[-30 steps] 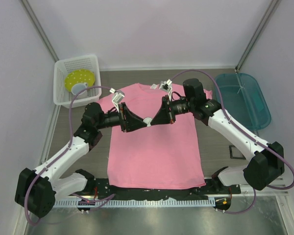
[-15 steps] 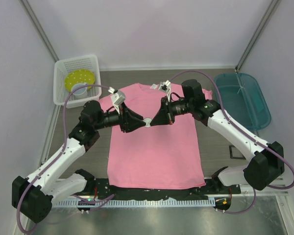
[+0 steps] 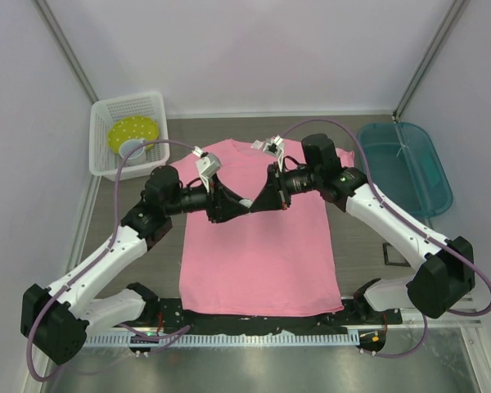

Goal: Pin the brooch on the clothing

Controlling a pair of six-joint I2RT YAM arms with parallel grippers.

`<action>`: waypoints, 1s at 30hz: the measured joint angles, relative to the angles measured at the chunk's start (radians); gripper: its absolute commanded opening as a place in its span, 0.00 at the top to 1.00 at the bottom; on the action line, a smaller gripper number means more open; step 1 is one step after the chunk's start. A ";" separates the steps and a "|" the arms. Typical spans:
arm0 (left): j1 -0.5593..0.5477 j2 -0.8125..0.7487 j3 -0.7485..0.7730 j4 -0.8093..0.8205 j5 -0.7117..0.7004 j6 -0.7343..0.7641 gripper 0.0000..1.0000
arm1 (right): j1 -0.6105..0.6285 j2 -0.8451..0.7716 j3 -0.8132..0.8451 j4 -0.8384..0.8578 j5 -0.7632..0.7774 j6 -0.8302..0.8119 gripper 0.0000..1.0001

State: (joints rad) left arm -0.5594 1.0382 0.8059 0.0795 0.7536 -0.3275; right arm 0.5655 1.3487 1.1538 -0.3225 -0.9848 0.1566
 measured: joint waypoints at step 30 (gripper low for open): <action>0.166 -0.067 -0.052 -0.004 0.004 -0.122 0.56 | -0.004 0.000 0.052 -0.131 0.098 -0.122 0.99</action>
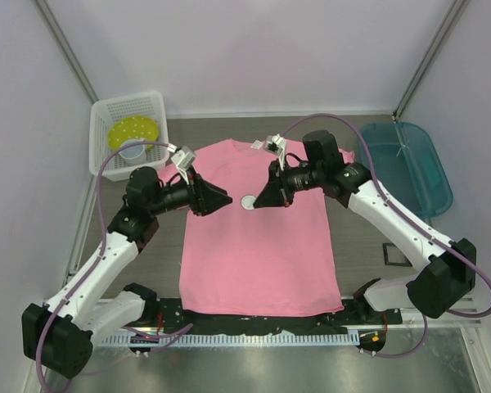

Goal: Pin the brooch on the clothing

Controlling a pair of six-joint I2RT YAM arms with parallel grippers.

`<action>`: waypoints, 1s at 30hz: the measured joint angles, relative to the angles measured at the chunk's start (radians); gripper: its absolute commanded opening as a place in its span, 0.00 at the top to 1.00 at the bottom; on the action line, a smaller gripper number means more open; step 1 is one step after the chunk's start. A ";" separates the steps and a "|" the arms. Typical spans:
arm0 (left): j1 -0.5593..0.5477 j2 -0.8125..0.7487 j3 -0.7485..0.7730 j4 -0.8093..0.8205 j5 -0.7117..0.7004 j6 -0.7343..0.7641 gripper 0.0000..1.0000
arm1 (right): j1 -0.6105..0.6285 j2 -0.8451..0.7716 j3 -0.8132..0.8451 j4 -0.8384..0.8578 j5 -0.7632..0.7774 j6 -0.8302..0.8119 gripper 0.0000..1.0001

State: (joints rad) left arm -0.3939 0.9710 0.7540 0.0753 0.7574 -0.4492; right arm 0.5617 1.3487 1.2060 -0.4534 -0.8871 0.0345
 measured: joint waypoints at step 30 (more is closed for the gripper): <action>-0.073 -0.119 0.163 -0.260 0.051 0.774 0.69 | 0.161 -0.298 0.062 -0.211 0.375 -0.855 0.99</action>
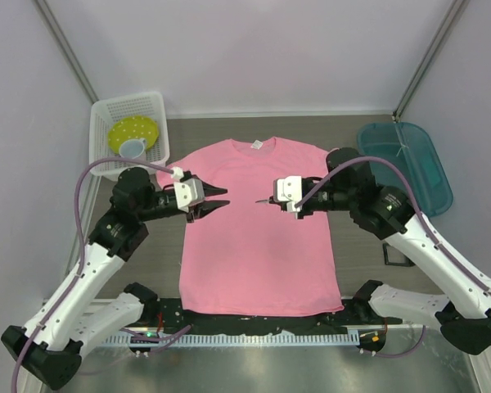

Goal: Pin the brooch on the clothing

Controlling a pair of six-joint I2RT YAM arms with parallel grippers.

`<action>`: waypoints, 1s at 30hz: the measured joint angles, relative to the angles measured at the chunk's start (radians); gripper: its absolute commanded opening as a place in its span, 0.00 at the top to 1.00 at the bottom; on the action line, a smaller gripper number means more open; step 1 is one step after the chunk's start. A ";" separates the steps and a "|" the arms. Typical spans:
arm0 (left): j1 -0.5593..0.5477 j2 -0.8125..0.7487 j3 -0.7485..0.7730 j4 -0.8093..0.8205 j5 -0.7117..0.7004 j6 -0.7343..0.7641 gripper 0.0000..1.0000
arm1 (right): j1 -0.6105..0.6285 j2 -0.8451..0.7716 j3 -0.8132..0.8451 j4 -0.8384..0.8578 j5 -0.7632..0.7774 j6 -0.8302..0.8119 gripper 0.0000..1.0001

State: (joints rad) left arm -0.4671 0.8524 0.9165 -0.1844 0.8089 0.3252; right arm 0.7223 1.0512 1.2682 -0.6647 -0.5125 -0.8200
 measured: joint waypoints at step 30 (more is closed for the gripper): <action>-0.390 0.060 0.140 -0.262 -0.402 0.130 0.57 | 0.157 0.158 0.077 -0.076 0.076 0.049 0.99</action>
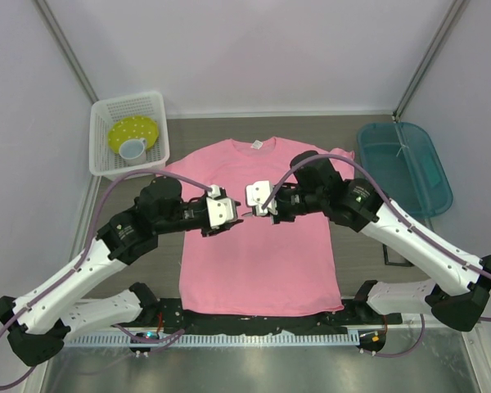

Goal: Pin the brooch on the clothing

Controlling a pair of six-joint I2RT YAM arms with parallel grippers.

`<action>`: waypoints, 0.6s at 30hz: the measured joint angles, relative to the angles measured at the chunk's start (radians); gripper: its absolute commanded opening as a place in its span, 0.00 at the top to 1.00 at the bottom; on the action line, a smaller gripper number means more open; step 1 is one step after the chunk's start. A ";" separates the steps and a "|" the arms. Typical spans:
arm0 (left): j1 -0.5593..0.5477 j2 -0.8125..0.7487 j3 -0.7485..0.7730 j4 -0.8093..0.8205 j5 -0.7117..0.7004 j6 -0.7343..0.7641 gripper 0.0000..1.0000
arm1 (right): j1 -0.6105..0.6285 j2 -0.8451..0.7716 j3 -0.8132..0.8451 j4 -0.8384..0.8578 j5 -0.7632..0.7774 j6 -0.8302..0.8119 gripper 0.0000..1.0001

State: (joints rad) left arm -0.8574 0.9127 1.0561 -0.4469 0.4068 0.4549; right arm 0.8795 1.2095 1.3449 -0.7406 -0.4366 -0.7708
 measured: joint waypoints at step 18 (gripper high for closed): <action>0.000 0.040 -0.034 0.023 -0.006 -0.080 0.78 | 0.005 0.002 0.000 0.014 0.027 0.041 0.99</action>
State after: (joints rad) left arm -0.8574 0.9524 1.0218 -0.4240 0.4007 0.3744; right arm 0.8845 1.2114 1.3449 -0.7265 -0.4095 -0.7300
